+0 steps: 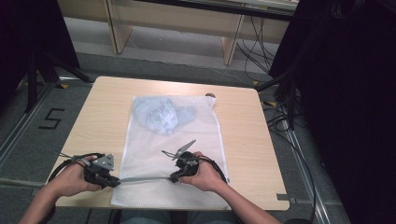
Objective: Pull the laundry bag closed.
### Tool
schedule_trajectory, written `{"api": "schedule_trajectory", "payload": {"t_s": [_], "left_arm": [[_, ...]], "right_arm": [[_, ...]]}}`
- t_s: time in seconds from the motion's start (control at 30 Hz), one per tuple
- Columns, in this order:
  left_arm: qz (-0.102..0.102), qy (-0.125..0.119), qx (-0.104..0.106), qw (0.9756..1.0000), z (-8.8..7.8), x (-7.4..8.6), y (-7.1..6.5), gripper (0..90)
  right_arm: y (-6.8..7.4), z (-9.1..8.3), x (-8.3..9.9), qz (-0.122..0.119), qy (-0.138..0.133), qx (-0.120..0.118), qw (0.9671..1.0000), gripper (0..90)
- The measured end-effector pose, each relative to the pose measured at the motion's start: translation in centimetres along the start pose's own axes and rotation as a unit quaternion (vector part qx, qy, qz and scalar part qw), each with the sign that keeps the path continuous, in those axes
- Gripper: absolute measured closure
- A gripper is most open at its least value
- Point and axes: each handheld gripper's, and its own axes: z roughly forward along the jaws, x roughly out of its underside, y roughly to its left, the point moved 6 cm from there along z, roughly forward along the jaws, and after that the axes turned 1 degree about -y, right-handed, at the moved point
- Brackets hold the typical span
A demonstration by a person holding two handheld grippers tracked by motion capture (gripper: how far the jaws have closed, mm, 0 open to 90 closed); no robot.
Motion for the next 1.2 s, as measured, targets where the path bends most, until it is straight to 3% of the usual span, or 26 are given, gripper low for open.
{"api": "schedule_trajectory", "payload": {"t_s": [0.2, 0.23, 0.3, 0.33, 0.43, 0.53, 0.6, 0.63, 0.67, 0.7, 0.73, 0.77, 0.9, 0.97, 1.0, 1.07, 1.1, 1.13, 1.2], "left_arm": [[0.005, -0.001, 0.000, 1.0000, 0.0, 0.0, 0.1, 83.3], [0.001, 0.002, 0.004, 1.0000, -0.1, 0.1, 0.0, 83.3], [-0.001, 0.001, 0.003, 1.0000, -0.1, 0.0, -0.1, 83.2], [0.000, 0.001, 0.003, 1.0000, -0.1, 0.0, 0.0, 83.3], [-0.004, -0.001, 0.003, 1.0000, 0.0, 0.0, 0.0, 83.3], [0.000, 0.002, 0.004, 1.0000, -0.1, 0.0, 0.0, 83.3], [-0.003, 0.002, -0.001, 1.0000, 0.0, 0.0, 0.1, 83.3], [-0.003, 0.001, -0.001, 1.0000, -0.1, 0.0, 0.1, 83.3], [0.004, 0.003, 0.001, 1.0000, -0.1, 0.1, 0.1, 83.3], [-0.001, 0.000, 0.002, 1.0000, -0.1, 0.1, 0.1, 83.3], [-0.001, 0.001, 0.002, 1.0000, -0.1, 0.1, 0.1, 83.3], [-0.001, 0.001, 0.002, 1.0000, -0.1, 0.1, 0.1, 83.3], [-0.002, 0.000, 0.001, 1.0000, -0.1, 0.0, 0.0, 83.3], [0.000, 0.002, 0.001, 1.0000, -0.1, 0.1, 0.1, 83.3], [0.000, 0.001, 0.001, 1.0000, -0.1, 0.1, 0.1, 83.3], [-0.001, 0.001, 0.000, 1.0000, -0.1, 0.0, 0.0, 83.3], [-0.002, 0.001, 0.001, 1.0000, -0.1, 0.0, 0.0, 83.3], [-0.001, 0.001, 0.001, 1.0000, -0.1, 0.1, 0.1, 83.3], [0.001, 0.002, 0.002, 1.0000, -0.1, 0.1, 0.1, 83.3]], "right_arm": [[0.0, -0.3, 0.5, 0.019, 0.007, 0.007, 0.9998, 83.3], [-0.2, -0.3, 0.5, 0.005, 0.002, 0.004, 1.0000, 83.4], [-0.3, -0.4, 0.5, 0.002, 0.004, 0.008, 1.0000, 83.5], [-0.2, -0.5, 0.6, 0.017, 0.009, 0.010, 0.9998, 83.6], [-0.3, -0.5, 0.6, 0.009, 0.005, 0.013, 0.9999, 86.9], [-0.3, -0.6, 0.7, 0.024, 0.005, 0.007, 0.9997, 86.9], [-0.3, -0.5, 0.6, 0.016, 0.013, 0.018, 0.9996, 87.0], [-0.3, -0.4, 0.4, 0.006, 0.008, 0.016, 0.9998, 87.0], [-0.2, -0.5, 0.4, 0.017, 0.013, 0.016, 0.9996, 87.0], [-0.4, -0.6, 0.3, 0.006, 0.003, 0.012, 0.9999, 87.0], [-0.4, -0.8, 0.5, 0.018, 0.008, 0.013, 0.9997, 87.0], [0.0, -0.8, 0.5, 0.030, 0.010, -0.005, 0.9995, 87.0], [-0.2, -0.9, 0.6, 0.021, 0.008, 0.008, 0.9997, 87.1], [-0.2, -0.9, 0.6, 0.012, 0.002, 0.001, 0.9999, 87.1], [0.1, -0.9, 0.7, 0.031, 0.008, -0.004, 0.9995, 87.1], [0.1, -1.1, 0.7, 0.029, 0.006, -0.002, 0.9996, 87.1], [-0.2, -1.1, 0.6, 0.009, 0.001, -0.002, 1.0000, 87.1], [-0.2, -1.3, 0.8, 0.028, 0.007, 0.004, 0.9996, 87.1], [-0.1, -1.4, 0.9, 0.037, 0.008, 0.000, 0.9993, 87.1]]}}
